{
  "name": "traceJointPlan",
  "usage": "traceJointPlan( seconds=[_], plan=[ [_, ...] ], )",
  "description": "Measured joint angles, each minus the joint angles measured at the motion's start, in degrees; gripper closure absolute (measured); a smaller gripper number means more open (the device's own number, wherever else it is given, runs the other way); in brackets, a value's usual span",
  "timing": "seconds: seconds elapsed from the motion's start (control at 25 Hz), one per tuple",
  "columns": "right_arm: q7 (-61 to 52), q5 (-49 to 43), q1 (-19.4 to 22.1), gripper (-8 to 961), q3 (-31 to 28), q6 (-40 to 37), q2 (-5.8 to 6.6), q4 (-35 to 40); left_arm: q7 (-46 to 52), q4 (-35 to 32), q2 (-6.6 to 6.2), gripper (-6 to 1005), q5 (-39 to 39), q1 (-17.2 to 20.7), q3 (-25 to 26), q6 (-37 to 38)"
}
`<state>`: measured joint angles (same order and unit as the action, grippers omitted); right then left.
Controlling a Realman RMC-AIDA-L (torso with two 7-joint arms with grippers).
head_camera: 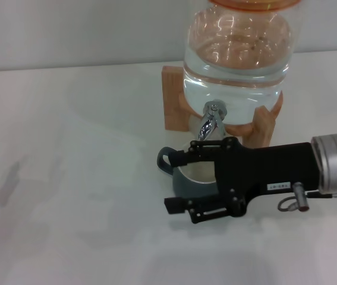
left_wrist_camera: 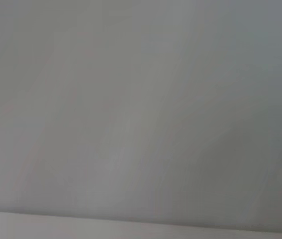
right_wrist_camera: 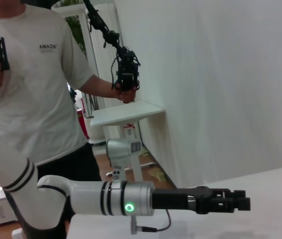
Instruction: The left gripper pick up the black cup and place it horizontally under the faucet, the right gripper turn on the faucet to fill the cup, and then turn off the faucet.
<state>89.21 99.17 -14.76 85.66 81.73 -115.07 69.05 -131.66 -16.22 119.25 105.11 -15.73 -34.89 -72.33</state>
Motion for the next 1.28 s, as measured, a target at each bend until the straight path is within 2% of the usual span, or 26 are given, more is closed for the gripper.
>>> traceJointPlan(
  seconds=[0.56, 1.28],
  plan=[
    [-1.64, -0.46, -0.52, 145, 2.05, -6.2, -0.06, 0.21, -0.14, 0.05, 0.02, 337, 0.0, 0.0, 0.0, 0.08],
    [-2.3, -2.43, -0.26, 145, -0.5, -8.51, 0.25, -0.62, -0.62, 0.14, 0.0, 336, 0.0, 0.0, 0.0, 0.27]
  ],
)
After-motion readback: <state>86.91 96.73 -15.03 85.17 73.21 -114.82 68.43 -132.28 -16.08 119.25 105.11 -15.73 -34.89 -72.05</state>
